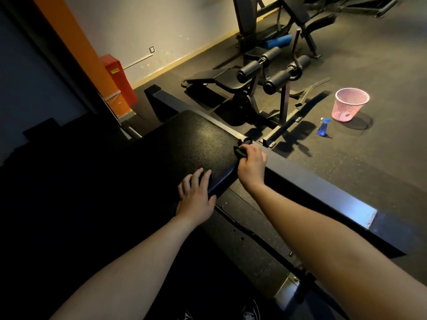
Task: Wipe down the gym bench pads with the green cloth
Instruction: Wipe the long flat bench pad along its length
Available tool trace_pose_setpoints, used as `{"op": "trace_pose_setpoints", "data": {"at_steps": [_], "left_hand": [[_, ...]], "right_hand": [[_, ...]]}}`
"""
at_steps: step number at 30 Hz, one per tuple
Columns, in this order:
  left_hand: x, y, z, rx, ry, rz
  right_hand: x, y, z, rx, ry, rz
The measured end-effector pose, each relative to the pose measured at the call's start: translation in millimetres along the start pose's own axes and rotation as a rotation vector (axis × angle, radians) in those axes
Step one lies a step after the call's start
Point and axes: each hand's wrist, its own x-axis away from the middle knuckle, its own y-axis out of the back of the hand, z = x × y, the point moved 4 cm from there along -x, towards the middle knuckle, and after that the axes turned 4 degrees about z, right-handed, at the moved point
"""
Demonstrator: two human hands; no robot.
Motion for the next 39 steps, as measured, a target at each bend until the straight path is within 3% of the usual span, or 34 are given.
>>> {"op": "trace_pose_setpoints", "data": {"at_steps": [6,12,15,18,24,29,39], "left_hand": [[0,0,-1,-0.004,-0.002,-0.021],[1,2,3,0.035,-0.032,0.001],[1,2,7,0.073,-0.059,0.022],[1,1,8,0.071,-0.065,0.015],[0,4,6,0.08,-0.077,0.037],[2,17,17,0.27,-0.148,0.166],[98,36,93,0.017,-0.003,0.024]], "right_hand": [[60,-24,3,-0.003,0.118,-0.023],[83,-28,26,0.053,0.334,0.108],[40,-2,21,0.103,0.122,-0.05],[19,7,18,0.089,-0.097,-0.042],[52,-31,19,0.015,-0.009,-0.06],[87,-36,34,0.013,0.03,-0.041],[179,-76,68,0.041,0.018,-0.052]]}}
